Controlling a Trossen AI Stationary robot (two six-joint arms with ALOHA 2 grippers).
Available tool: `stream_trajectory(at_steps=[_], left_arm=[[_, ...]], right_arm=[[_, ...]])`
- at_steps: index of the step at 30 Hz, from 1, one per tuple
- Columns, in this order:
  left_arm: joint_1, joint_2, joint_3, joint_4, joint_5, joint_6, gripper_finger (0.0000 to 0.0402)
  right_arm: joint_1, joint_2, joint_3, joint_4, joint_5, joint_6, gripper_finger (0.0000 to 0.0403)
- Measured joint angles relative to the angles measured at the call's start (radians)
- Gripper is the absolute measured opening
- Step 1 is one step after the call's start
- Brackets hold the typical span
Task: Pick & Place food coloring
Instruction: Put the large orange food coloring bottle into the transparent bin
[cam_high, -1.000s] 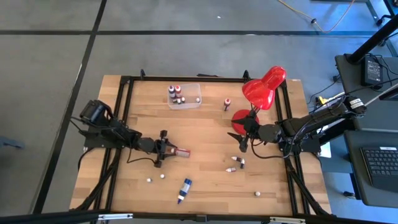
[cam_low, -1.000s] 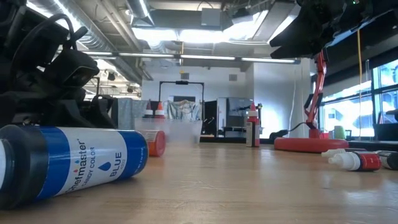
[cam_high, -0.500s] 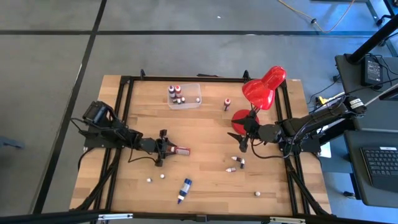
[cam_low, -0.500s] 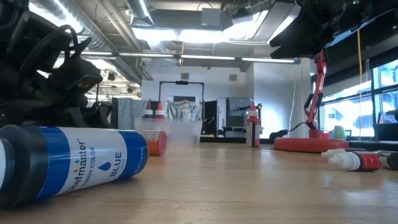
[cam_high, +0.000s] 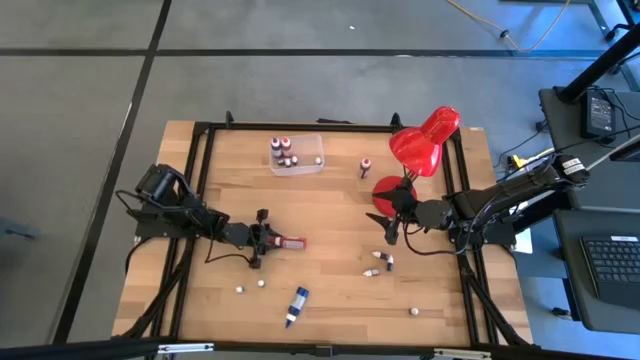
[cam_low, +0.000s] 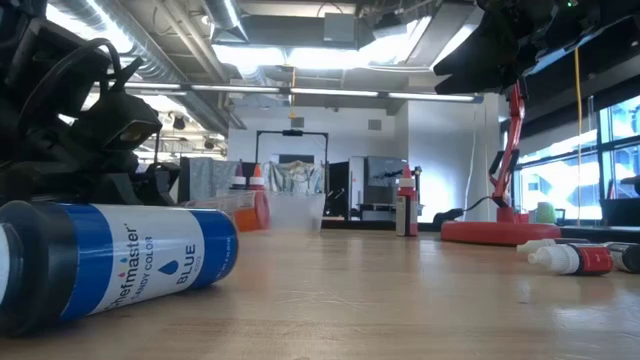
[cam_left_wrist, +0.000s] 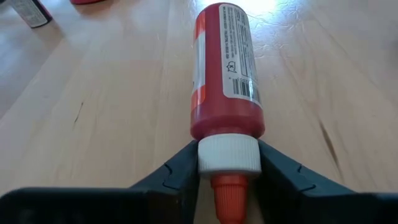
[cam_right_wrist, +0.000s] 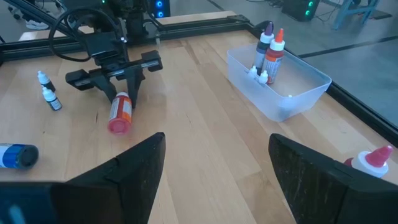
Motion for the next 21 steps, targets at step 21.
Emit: stream_trajectory(at_steps=[21], left_arm=[[0.034,-0.001,0.2,-0.066,-0.037,-0.257,0.0114]], right_arm=[[0.0,0.0,0.0,0.0,0.0,0.002,0.0289]])
